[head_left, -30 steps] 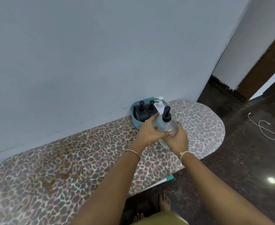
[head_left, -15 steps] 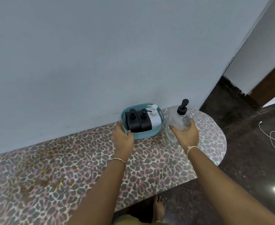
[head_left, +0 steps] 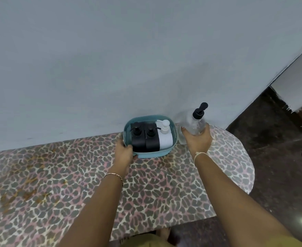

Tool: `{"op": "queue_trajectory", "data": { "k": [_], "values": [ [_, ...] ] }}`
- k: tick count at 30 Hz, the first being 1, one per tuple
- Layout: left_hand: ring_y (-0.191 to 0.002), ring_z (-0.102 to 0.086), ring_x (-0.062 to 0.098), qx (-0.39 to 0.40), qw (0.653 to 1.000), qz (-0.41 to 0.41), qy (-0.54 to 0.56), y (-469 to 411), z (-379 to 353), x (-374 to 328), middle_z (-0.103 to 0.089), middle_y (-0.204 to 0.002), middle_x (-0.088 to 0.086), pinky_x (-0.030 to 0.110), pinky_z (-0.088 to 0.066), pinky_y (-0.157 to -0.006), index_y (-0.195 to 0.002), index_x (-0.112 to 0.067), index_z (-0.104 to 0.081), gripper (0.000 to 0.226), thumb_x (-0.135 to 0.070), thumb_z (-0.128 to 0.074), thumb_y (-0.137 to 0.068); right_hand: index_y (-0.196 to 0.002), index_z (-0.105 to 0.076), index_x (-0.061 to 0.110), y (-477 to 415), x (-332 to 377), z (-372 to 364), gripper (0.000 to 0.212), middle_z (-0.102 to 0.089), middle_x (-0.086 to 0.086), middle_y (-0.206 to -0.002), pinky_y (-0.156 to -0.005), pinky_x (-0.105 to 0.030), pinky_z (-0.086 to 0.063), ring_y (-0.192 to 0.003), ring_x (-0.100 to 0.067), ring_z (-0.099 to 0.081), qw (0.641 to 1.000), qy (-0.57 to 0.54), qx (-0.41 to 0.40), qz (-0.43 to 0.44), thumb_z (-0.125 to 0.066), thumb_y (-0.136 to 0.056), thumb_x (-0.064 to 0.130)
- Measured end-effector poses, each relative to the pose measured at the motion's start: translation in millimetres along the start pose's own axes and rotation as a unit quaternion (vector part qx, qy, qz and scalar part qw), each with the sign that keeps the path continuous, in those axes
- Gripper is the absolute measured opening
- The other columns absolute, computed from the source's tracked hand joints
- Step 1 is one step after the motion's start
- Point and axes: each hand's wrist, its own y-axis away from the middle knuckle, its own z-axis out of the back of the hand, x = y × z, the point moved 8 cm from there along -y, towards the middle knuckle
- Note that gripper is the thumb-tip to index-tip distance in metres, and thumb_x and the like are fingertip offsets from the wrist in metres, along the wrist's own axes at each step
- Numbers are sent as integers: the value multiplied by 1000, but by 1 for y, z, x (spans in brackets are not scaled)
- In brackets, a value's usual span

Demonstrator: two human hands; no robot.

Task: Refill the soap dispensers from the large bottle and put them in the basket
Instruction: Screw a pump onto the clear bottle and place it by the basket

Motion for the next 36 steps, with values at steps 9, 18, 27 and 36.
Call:
{"op": "queue_trajectory", "data": {
  "k": [9,18,27,36],
  "values": [
    [-103,-63,28,-11,999,14,26,1,1,1,-57,-124,7,36,-59,-71,-143,-24,-35,57,2,-48,-94,-116,-55,27,-8,-6,-16,61,-57,14,-101,-80,-24,-43,-92,-13,-55,1000,5,7,-9,-85,-64,39],
    [-98,-65,24,-8,999,21,24,2,2,1,-59,-125,8,32,-59,-66,-140,-24,-39,57,4,-51,-92,-122,-50,25,-12,-7,-18,65,-60,4,-115,-85,-29,-44,-106,-21,-57,999,47,20,-16,-81,-67,42],
    [-95,-66,21,39,997,53,27,2,4,-1,-61,-123,7,43,-58,-81,-143,-22,-36,66,9,-54,-88,-120,-47,19,-13,-14,-21,77,-60,0,-116,-91,-43,-52,-104,-27,-59,997,56,44,-35,-80,-57,50],
    [-91,-67,24,57,998,38,-1,-2,9,2,-66,-118,6,50,-56,-84,-144,-22,-36,57,-3,-56,-93,-129,-45,17,-3,-18,-17,74,-56,1,-123,-88,-27,-41,-110,-19,-54,997,51,46,-36,-84,-69,34]
  ]
}}
